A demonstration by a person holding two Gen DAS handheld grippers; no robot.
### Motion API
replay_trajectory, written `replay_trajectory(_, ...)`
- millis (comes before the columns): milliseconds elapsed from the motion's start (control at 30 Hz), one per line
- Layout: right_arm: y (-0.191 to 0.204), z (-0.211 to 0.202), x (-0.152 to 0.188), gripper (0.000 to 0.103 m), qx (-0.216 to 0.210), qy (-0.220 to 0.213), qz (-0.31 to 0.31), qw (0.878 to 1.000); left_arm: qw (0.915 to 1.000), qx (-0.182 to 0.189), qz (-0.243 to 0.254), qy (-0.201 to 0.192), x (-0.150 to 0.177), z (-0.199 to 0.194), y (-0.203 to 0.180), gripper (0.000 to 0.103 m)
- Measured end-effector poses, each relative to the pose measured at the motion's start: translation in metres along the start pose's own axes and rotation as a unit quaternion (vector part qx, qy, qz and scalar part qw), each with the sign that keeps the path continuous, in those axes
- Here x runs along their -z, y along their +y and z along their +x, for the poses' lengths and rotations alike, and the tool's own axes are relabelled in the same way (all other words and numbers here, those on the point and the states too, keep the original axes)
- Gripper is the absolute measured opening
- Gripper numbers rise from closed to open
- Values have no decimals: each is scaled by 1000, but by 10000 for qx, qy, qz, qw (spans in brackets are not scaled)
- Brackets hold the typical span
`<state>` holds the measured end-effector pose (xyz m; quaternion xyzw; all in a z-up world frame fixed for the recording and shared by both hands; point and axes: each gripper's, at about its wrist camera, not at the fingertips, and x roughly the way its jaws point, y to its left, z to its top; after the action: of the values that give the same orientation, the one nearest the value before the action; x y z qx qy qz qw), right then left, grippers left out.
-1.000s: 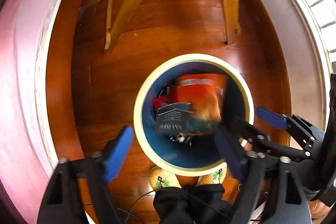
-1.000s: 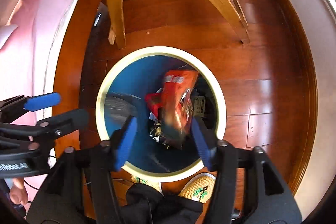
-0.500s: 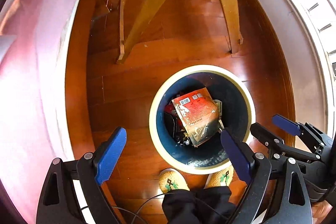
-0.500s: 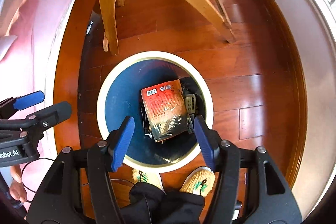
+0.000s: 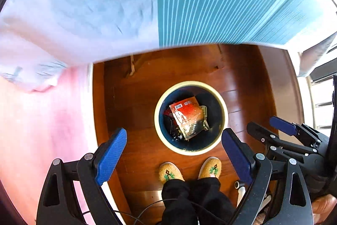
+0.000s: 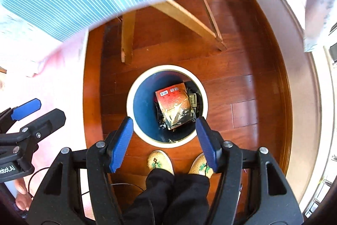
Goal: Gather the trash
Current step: 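Move both tools back toward the soap bar and tissue on the table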
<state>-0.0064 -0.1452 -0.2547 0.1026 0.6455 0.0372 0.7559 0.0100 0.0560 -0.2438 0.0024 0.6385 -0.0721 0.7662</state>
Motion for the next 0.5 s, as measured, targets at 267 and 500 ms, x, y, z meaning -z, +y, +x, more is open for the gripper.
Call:
replay_trajectory(267, 23, -98, -3, 60, 76, -216, -25, 9997, 9995, 79, 47, -298, -1, -106, 2, 93)
replay_trajectory(500, 47, -188, -9, 60, 160, -528, -88, 9984, 9970, 279, 246, -674, -7, -194, 6, 93)
